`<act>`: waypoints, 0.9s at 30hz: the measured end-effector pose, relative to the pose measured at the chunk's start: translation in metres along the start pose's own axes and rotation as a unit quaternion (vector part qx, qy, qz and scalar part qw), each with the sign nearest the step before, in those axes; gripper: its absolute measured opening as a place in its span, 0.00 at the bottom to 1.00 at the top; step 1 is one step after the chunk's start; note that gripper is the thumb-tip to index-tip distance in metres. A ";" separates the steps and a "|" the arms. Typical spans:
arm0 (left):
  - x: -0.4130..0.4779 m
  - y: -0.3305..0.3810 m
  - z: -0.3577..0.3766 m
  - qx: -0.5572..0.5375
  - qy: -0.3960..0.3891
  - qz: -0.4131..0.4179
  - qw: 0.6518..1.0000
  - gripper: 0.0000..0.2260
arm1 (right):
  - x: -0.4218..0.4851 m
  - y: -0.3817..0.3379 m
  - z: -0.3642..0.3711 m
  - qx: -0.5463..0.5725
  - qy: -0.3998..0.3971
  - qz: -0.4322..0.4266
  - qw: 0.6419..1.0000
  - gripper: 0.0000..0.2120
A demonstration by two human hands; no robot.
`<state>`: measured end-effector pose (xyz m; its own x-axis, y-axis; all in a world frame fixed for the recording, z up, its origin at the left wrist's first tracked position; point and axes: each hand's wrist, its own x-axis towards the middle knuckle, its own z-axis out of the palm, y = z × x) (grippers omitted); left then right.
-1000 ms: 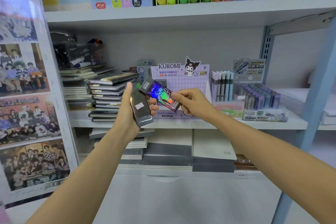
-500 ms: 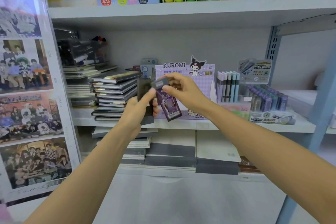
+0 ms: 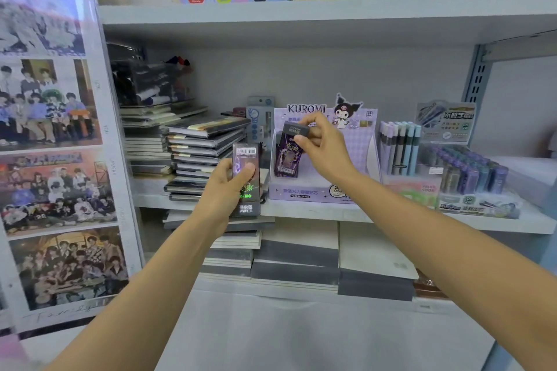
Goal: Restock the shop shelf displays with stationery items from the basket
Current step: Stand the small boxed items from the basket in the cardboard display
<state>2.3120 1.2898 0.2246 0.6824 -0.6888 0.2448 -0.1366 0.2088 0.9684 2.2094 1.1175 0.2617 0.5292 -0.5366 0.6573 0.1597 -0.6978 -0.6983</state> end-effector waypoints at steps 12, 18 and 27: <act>0.001 -0.009 0.000 -0.038 0.009 0.043 0.998 0.07 | 0.012 0.004 0.006 -0.137 -0.069 -0.056 0.987 0.12; 0.001 -0.010 -0.004 -0.042 0.005 0.034 0.999 0.08 | 0.007 0.014 0.012 -0.205 -0.050 -0.109 0.971 0.10; -0.008 -0.002 0.004 -0.002 -0.040 0.042 0.998 0.10 | 0.001 -0.007 -0.005 -0.086 -0.013 -0.065 0.994 0.13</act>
<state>2.3037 1.2919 0.2205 0.6095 -0.7216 0.3283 -0.1880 0.2708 0.9441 2.2052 1.1193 0.2689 0.5349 -0.4258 0.7298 0.0838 -0.8327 -0.5473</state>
